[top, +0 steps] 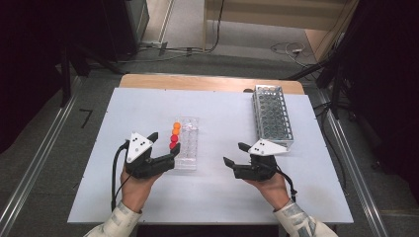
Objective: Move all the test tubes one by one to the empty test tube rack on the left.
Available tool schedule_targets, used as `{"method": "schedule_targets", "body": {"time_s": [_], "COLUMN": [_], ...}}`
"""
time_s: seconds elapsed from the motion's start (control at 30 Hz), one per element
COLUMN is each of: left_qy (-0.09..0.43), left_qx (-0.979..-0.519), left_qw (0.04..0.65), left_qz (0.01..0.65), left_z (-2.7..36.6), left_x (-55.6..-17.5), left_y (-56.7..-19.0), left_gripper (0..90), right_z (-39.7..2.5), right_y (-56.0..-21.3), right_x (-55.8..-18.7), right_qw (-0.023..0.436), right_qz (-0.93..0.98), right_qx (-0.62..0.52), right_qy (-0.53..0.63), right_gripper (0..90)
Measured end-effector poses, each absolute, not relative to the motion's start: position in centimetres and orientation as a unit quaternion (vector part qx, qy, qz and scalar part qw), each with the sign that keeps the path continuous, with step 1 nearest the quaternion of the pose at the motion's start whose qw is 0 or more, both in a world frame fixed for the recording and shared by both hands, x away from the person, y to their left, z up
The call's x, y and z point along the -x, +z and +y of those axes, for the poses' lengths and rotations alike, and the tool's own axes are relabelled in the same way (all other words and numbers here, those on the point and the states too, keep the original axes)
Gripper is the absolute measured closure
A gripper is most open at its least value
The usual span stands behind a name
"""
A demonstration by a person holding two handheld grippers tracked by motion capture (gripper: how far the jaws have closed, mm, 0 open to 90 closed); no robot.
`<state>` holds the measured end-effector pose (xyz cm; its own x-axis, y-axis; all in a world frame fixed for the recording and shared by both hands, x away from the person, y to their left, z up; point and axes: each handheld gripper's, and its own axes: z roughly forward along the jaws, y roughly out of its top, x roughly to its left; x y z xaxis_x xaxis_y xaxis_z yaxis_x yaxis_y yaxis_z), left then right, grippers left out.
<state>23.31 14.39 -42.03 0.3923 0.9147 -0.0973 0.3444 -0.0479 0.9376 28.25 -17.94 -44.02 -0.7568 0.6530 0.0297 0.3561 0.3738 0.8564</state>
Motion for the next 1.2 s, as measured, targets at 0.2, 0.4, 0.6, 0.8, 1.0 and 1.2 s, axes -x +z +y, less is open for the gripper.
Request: {"method": "schedule_targets", "body": {"time_s": [0.2,0.4,0.6,0.8,1.0,1.2], "left_qy": [0.288,0.289,0.294,0.294,0.298,0.302], "left_qx": [-0.662,-0.660,-0.654,-0.654,-0.648,-0.645], "left_qw": [0.501,0.498,0.501,0.499,0.497,0.492], "left_qz": [0.477,0.483,0.486,0.487,0.494,0.502], "left_z": [14.8,15.3,15.8,16.4,17.2,17.9], "left_x": [-23.1,-23.0,-22.6,-22.2,-22.0,-21.8], "left_y": [-42.2,-42.6,-42.6,-42.7,-43.0,-43.3], "left_gripper": [19.9,19.7,19.8,19.7,19.7,19.5], "right_z": [-18.2,-18.9,-20.0,-20.7,-21.3,-22.1], "right_y": [-44.0,-44.1,-44.0,-44.1,-44.0,-43.9], "right_x": [-28.3,-28.2,-28.1,-28.1,-28.0,-27.9], "right_qw": [0.161,0.163,0.170,0.173,0.179,0.184], "right_qz": [0.811,0.808,0.801,0.799,0.796,0.792], "right_qx": [-0.314,-0.321,-0.331,-0.336,-0.339,-0.346], "right_qy": [0.467,0.466,0.469,0.468,0.469,0.469], "right_gripper": [25.6,25.6,25.6,25.6,25.6,25.6]}}
